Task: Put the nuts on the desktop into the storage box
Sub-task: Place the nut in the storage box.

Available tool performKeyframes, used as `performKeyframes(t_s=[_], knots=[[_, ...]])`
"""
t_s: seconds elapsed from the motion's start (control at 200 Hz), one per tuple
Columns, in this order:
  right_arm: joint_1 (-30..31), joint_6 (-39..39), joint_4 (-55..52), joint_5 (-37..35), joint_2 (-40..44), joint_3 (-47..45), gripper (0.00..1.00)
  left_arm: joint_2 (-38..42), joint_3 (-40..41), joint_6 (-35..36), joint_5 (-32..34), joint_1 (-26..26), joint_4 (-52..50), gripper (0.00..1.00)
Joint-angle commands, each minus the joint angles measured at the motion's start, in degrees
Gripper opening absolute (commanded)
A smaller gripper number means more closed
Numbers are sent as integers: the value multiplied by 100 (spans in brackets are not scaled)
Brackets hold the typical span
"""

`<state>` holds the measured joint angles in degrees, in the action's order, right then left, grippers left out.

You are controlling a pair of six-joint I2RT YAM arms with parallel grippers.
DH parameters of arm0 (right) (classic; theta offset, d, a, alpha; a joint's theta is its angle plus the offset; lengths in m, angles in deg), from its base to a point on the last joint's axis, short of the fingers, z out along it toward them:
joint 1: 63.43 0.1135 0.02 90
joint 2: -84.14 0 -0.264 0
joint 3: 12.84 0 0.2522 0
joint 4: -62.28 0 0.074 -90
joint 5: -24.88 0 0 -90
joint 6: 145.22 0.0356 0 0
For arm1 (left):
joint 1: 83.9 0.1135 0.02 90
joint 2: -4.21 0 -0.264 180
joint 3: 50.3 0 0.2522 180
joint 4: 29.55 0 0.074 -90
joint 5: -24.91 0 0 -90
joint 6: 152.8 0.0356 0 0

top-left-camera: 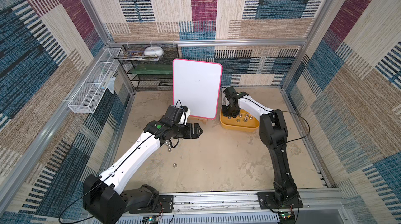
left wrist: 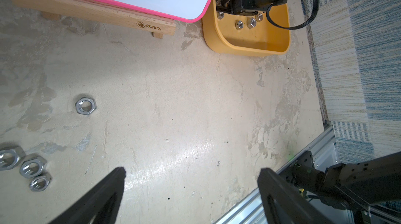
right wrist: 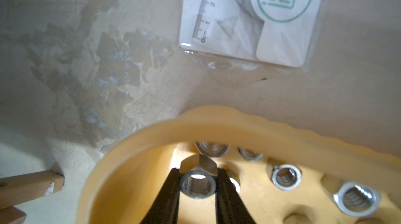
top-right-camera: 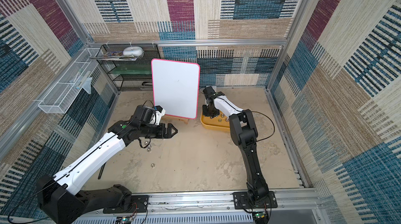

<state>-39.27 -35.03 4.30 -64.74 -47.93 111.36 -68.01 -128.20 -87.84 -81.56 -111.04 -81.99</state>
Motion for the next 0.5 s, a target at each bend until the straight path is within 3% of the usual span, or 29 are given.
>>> performKeyframes(t_s=[0.0, 0.245, 0.361, 0.496], knots=[[34, 36, -38, 102, 94, -78, 30, -19, -46, 69, -58, 13, 53, 100], [42, 0, -45, 103, 0, -68, 32, -62, -63, 70, -85, 31, 58, 100], [44, -32, -85, 12, -38, 46, 43, -55, -81, 86, -76, 33, 28, 100], [45, -66, -113, -59, 27, 141, 48, -48, -65, 70, -85, 43, 28, 100]])
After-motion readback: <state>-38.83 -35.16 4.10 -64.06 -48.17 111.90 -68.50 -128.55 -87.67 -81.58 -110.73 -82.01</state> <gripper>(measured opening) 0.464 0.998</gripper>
